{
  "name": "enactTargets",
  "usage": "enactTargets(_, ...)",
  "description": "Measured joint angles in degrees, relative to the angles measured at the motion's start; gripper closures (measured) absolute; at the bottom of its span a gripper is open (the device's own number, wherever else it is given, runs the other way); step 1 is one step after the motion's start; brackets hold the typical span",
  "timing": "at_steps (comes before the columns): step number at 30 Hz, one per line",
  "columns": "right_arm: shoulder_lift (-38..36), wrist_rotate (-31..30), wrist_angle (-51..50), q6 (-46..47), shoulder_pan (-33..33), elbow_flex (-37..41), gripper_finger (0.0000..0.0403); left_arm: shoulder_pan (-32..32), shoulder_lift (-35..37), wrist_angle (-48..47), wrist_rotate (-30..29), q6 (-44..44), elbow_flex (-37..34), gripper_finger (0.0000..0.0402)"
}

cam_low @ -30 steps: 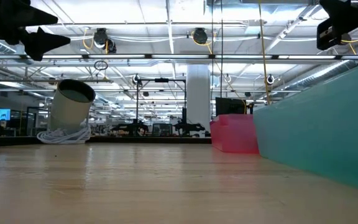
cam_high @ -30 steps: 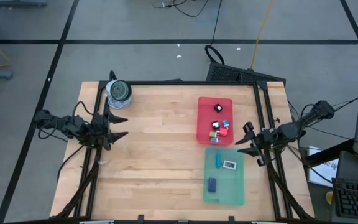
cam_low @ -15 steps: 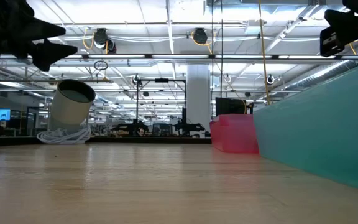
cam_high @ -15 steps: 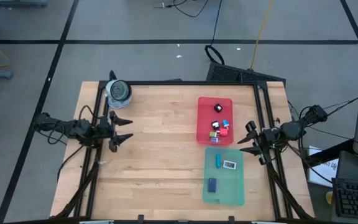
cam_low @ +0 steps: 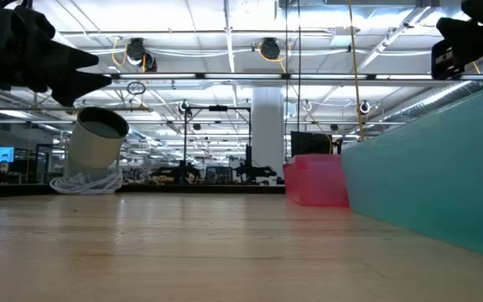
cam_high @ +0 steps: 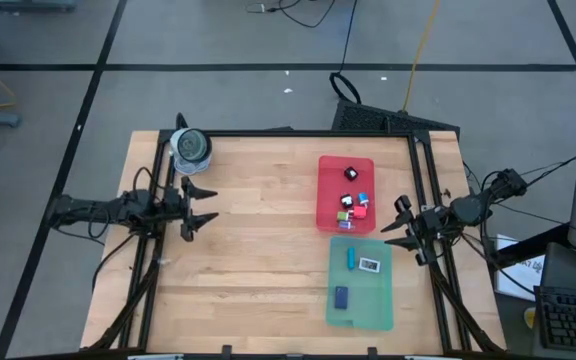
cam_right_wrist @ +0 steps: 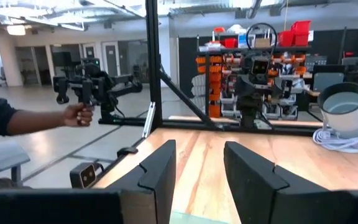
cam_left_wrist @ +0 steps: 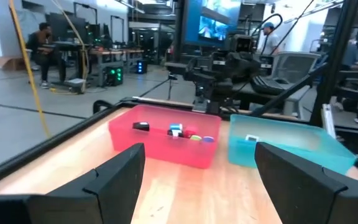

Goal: Pick & Place Office items
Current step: Return to Home Position

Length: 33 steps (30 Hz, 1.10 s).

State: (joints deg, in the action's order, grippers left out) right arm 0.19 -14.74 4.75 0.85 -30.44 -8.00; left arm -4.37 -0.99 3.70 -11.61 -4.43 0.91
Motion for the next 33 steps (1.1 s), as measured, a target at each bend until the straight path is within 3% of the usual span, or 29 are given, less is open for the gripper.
enactTargets(11,0.1,-0.5,11.2,-1.8,0.8,6.9,0.0278,0.4,-0.1,-0.7,-0.4,3.3,0.0,0.0094)
enactTargets(18,0.1,-6.3,10.2,-3.8,7.6,6.9,0.0280,0.4,-0.1,-0.6,-0.4,3.2,0.0,0.0094)
enactTargets(23,0.1,-6.1,8.8,-3.2,14.9,7.0,0.0281,0.4,-0.1,-0.5,-0.4,3.2,0.0,0.0094)
enactTargets(33,0.1,6.9,5.1,-1.5,30.3,5.7,0.0268,0.4,-0.1,-0.5,-0.4,3.1,0.0,0.0094)
